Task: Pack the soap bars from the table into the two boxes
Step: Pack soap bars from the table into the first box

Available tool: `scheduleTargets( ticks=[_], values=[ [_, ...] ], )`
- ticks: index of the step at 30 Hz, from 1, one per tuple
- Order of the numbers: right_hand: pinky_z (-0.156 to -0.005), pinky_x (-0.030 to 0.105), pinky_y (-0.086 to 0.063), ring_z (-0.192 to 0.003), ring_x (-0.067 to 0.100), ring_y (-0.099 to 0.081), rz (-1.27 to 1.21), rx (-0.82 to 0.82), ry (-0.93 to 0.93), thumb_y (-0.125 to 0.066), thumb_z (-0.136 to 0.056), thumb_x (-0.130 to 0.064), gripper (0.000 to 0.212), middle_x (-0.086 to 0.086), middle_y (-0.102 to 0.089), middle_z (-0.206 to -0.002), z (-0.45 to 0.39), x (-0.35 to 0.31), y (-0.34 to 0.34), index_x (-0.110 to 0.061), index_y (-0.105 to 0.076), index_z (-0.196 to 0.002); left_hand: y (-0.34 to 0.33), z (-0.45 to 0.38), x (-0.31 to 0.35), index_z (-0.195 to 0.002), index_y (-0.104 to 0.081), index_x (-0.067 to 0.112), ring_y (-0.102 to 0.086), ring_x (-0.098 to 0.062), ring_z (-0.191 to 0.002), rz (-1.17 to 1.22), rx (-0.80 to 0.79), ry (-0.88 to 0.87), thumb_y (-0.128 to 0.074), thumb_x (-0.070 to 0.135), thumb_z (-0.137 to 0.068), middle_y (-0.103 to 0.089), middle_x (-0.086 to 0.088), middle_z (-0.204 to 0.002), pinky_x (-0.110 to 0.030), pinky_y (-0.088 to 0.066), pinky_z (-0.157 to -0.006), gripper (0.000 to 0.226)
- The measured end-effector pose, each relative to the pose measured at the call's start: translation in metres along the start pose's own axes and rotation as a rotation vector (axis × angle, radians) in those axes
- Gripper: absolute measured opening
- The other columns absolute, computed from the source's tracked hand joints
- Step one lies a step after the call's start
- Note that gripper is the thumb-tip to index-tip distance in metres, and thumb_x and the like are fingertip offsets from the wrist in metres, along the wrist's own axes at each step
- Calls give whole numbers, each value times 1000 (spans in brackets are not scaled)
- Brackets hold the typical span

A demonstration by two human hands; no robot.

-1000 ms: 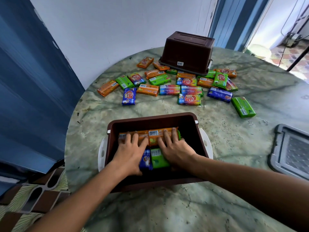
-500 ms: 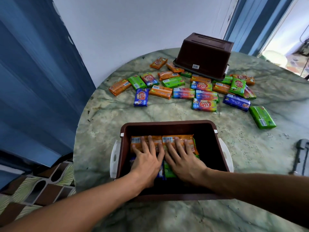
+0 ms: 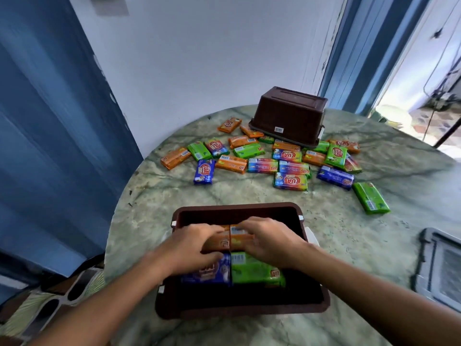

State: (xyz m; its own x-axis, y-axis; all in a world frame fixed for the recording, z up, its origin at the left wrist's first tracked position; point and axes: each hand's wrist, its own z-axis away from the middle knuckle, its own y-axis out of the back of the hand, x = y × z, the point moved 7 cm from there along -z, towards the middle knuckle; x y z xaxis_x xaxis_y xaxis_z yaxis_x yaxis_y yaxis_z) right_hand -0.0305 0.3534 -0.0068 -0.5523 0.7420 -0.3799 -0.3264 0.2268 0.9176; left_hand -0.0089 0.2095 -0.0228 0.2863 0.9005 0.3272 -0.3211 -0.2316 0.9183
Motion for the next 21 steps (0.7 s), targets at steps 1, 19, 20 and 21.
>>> scheduleTargets(
  ticks=[1, 19, 20, 21],
  values=[
    [-89, 36, -49, -110, 22, -59, -6, 96, -1, -55, -89, -33, 40, -1, -60, -126, -1, 2, 19, -23, -56, -128, 19, 2, -5, -133, -50, 28, -54, -10, -115, 38, 106, -2, -63, 44, -83, -58, 7, -128, -28, -45, -95, 54],
    [-66, 29, -42, -83, 16, -56, 156, -202, -82, -65, -85, -25, 8, -7, -54, -81, -79, 61, 29, -22, -62, -92, 35, -83, -76, -105, -70, 29, -60, -5, -79, 80, -99, -30, -69, 22, -82, -69, 7, -94, -29, -51, -70, 24],
    [-64, 28, -41, -80, 14, -55, 148, -201, -81, -65, -86, -26, 7, -8, -53, -79, -84, 62, 30, -22, -61, -91, 37, -87, -80, -105, -70, 30, -61, -5, -79, 94, -95, -31, -69, 21, -82, -70, 8, -93, -30, -52, -71, 25],
    [-61, 27, -39, -79, 13, -54, 143, -199, -76, -65, -86, -26, 7, -9, -52, -78, -90, 62, 31, -23, -61, -91, 40, -90, -85, -106, -70, 30, -62, -5, -79, 100, -93, -26, -70, 21, -82, -71, 8, -94, -30, -52, -72, 25]
  ],
)
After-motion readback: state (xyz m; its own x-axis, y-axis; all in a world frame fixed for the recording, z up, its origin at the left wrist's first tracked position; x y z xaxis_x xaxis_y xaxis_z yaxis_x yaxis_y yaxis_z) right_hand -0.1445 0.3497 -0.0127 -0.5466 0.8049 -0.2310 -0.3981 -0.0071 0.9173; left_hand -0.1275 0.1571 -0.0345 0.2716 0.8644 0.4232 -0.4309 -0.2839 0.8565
